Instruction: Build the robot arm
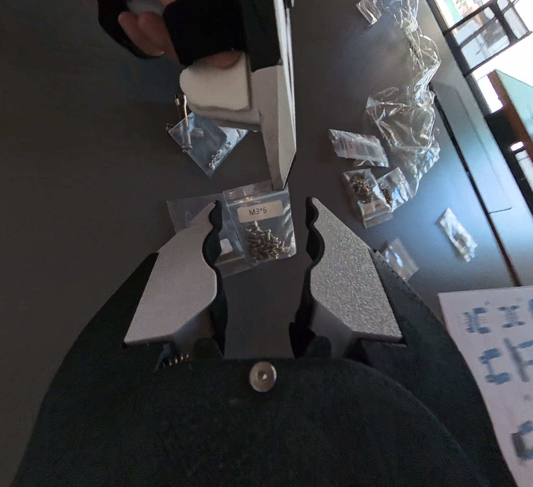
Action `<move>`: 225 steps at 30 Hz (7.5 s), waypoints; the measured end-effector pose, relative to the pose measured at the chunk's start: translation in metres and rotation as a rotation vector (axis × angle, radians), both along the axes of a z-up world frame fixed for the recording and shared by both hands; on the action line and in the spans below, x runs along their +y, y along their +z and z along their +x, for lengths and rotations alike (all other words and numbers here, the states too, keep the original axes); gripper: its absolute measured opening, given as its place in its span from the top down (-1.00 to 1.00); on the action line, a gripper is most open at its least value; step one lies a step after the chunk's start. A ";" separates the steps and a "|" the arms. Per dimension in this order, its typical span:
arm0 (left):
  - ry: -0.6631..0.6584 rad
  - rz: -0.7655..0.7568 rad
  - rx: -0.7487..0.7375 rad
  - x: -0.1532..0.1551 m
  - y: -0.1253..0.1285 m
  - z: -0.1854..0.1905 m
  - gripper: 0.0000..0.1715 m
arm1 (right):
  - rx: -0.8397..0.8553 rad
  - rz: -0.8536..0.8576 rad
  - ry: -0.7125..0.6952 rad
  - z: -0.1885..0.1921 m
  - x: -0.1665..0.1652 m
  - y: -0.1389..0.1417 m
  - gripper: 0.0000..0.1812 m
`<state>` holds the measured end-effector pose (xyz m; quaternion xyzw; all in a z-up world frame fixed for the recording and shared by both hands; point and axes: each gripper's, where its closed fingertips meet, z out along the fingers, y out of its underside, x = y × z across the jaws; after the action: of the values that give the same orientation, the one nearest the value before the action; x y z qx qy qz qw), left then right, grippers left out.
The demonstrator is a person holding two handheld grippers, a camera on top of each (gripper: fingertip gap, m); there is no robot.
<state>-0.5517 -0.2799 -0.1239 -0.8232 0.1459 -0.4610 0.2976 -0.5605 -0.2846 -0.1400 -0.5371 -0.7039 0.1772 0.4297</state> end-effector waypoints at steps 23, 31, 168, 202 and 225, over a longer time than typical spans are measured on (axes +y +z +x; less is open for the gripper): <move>0.105 -0.033 -0.148 -0.013 0.009 0.016 0.85 | 0.109 -0.104 0.102 0.020 -0.010 0.011 0.52; 0.074 -0.028 -0.135 -0.016 0.010 0.033 0.96 | 0.119 -0.094 0.146 0.027 -0.012 0.014 0.52; 0.084 0.135 0.041 -0.005 0.007 0.094 1.00 | 0.178 -1.221 -0.273 0.088 0.003 0.025 0.99; 0.191 0.202 -0.047 -0.003 0.039 0.090 1.00 | 0.243 -1.126 -0.117 0.083 0.004 0.059 1.00; 0.222 0.203 0.021 0.019 0.042 0.097 1.00 | 0.300 -1.164 -0.216 0.092 0.029 0.057 0.98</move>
<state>-0.4547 -0.2612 -0.0819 -0.8048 0.1029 -0.3993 0.4269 -0.4686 -0.2554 -0.0835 -0.7211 -0.3648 0.5622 0.1757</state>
